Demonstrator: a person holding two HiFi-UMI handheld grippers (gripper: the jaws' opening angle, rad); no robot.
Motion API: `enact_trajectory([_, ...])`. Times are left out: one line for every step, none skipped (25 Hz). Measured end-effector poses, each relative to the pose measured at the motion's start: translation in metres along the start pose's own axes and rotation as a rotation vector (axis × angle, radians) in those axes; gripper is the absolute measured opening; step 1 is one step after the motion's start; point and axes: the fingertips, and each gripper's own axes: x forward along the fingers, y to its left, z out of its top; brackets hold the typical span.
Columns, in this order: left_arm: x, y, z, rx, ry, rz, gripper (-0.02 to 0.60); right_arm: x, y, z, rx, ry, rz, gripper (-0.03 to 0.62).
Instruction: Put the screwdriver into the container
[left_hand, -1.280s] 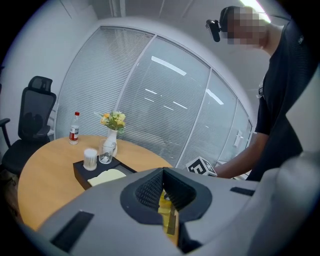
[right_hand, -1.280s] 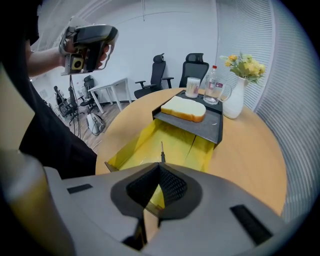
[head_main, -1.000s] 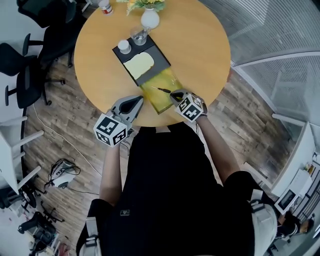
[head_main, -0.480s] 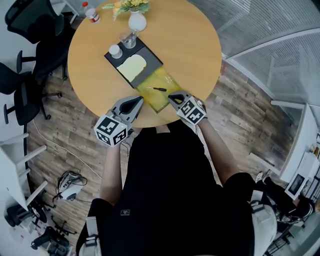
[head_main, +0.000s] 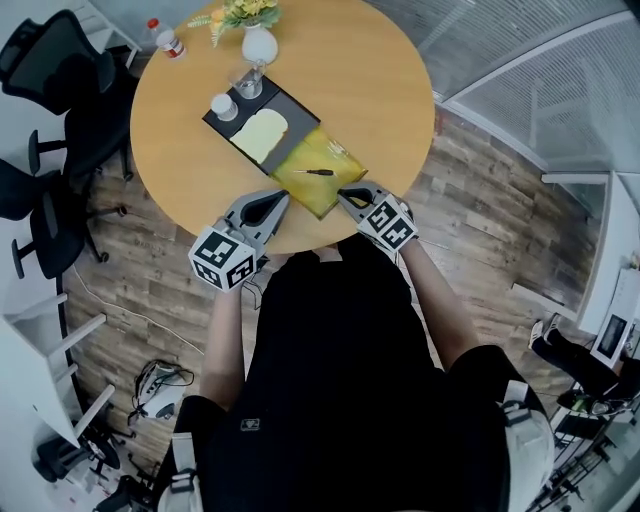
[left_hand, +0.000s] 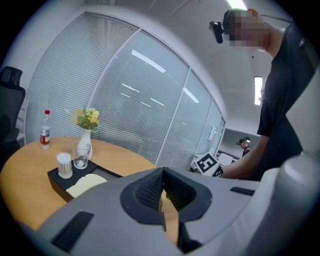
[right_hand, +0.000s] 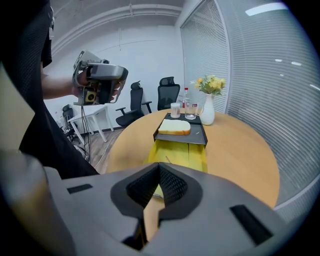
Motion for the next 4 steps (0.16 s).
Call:
enact_trajectory([-0.0018, -0.0001, -0.0007, 0.005, 0.004, -0.004, 0.003, -0.0006, 0.0012, 0.0003, 0.006, -0.004, -0.009, 0.005])
enact_trajectory([-0.0035, -0.0002, -0.0015, 0.009, 0.007, -0.008, 0.003, -0.0014, 0.0024, 0.001, 0.01, -0.008, -0.017, 0.005])
enact_trajectory([-0.0053, -0.0004, -0.0022, 0.012, 0.009, -0.012, 0.003, -0.0023, 0.0035, 0.0017, 0.013, -0.012, -0.026, 0.005])
enact_trajectory([-0.007, -0.0006, -0.0028, 0.014, 0.012, -0.017, 0.003, -0.0033, 0.0046, 0.0025, 0.017, -0.016, -0.034, 0.005])
